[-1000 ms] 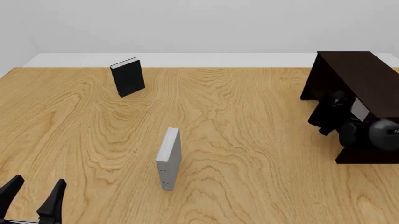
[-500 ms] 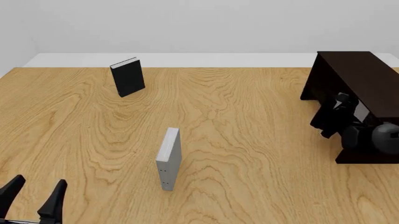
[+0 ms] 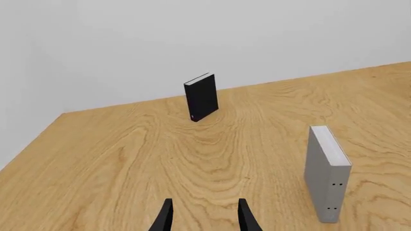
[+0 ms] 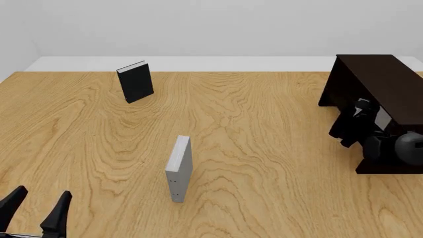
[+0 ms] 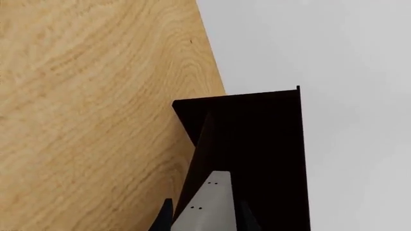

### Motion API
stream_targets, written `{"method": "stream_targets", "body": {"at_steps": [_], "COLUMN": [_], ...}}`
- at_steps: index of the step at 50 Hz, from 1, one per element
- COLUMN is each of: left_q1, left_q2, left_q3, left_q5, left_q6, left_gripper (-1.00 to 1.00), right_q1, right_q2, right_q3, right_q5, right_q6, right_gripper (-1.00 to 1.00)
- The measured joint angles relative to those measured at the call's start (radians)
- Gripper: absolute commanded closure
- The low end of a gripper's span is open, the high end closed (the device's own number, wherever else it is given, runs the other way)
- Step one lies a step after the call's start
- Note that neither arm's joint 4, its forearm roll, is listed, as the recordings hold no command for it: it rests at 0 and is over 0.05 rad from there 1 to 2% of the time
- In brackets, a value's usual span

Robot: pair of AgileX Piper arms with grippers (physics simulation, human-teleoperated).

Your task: Pick up the book on the right and place it on the cabinet shelf.

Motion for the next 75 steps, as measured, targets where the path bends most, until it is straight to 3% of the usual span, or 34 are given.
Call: {"method": "stream_targets", "body": {"at_steps": [29, 75], "left_q1": [-0.001, 0.007], "left_q2": [0.0, 0.0], "left_q3": [0.0, 0.001], "left_q5": [-0.003, 0.002], "left_q6": [0.001, -0.001], "left_gripper": [-1.0, -1.0], "right_q1": [0.006, 0.085], "right_q2": [-0.012, 0.013], "right_q3": [0.03, -0.059], "right_q5": [0.024, 0.086], "right_q6": [-0.014, -0.02], "right_gripper": [-1.0, -1.0]}}
